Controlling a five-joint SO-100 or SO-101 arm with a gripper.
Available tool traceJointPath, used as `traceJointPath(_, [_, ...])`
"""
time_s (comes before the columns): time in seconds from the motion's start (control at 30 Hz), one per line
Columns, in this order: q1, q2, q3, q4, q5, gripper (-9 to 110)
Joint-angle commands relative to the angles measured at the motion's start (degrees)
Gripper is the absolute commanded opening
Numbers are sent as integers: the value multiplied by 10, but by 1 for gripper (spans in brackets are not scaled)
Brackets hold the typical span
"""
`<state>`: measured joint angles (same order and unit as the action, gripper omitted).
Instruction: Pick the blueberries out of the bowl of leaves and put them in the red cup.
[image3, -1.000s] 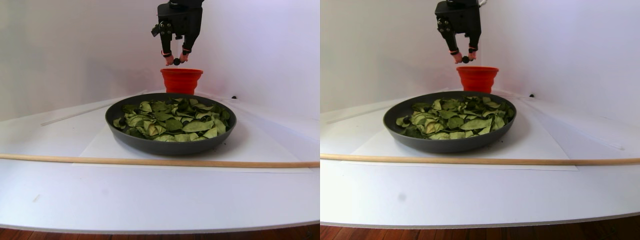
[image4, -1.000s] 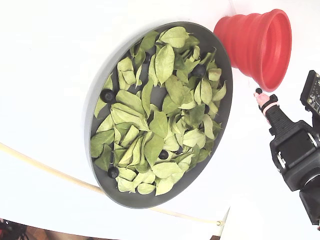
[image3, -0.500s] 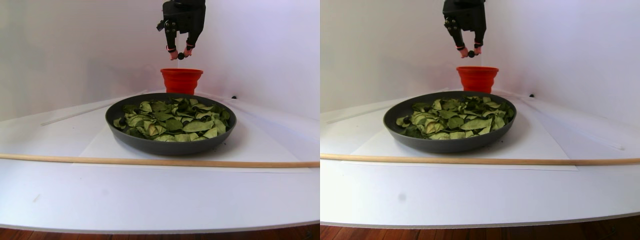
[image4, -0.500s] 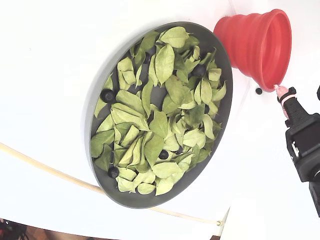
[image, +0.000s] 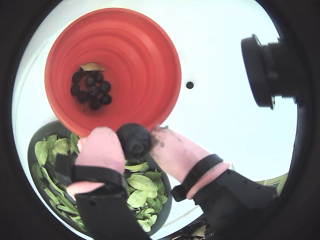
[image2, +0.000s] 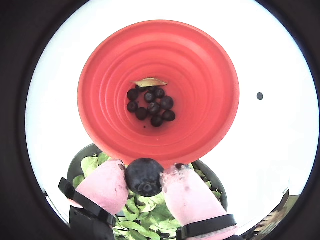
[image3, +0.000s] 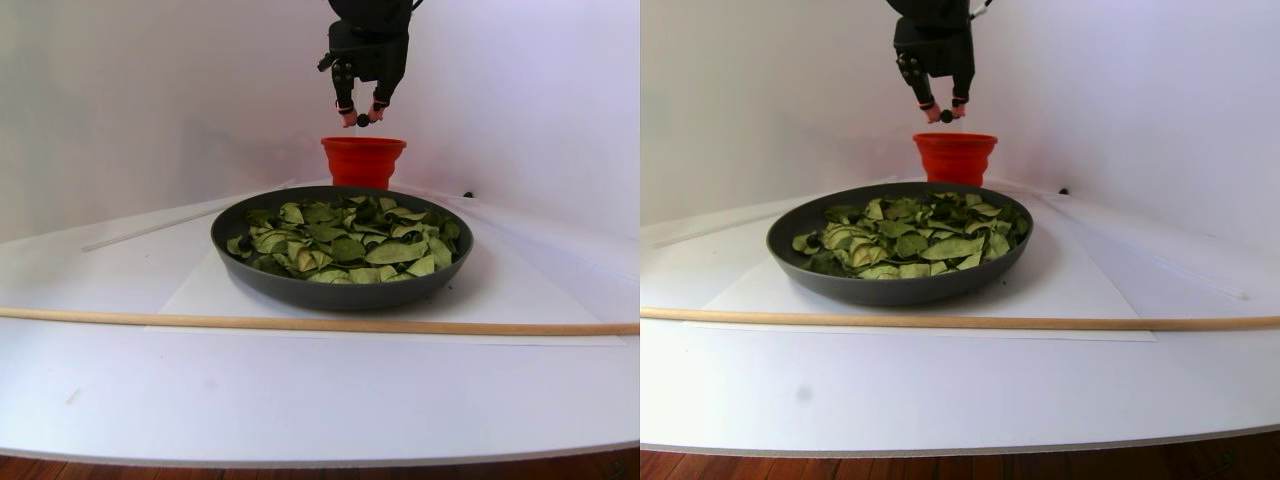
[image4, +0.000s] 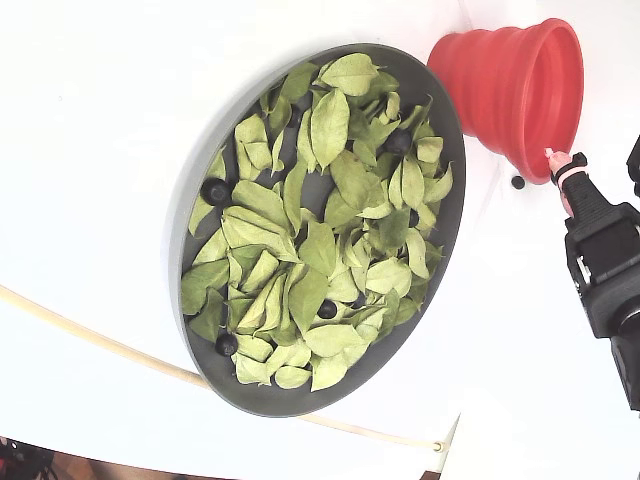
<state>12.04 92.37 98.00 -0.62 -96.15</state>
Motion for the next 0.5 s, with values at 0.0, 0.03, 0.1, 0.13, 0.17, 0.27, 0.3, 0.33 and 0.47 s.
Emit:
traceJointPath(0.0, [15, 9, -62, -13, 5, 12])
traceJointPath(0.03, [15, 4, -69, -14, 6, 12])
traceJointPath(0.1, [16, -6, -82, -14, 8, 12])
traceJointPath(0.13, [17, -10, -88, -14, 11, 12])
traceJointPath(0.17, [17, -15, -93, -14, 12, 12])
traceJointPath(0.27, [18, -33, -112, -14, 18, 12])
traceJointPath(0.3, [18, -40, -120, -14, 19, 12])
traceJointPath(0.33, [18, -45, -127, -14, 21, 12])
traceJointPath(0.47, [18, -69, -156, -19, 26, 12])
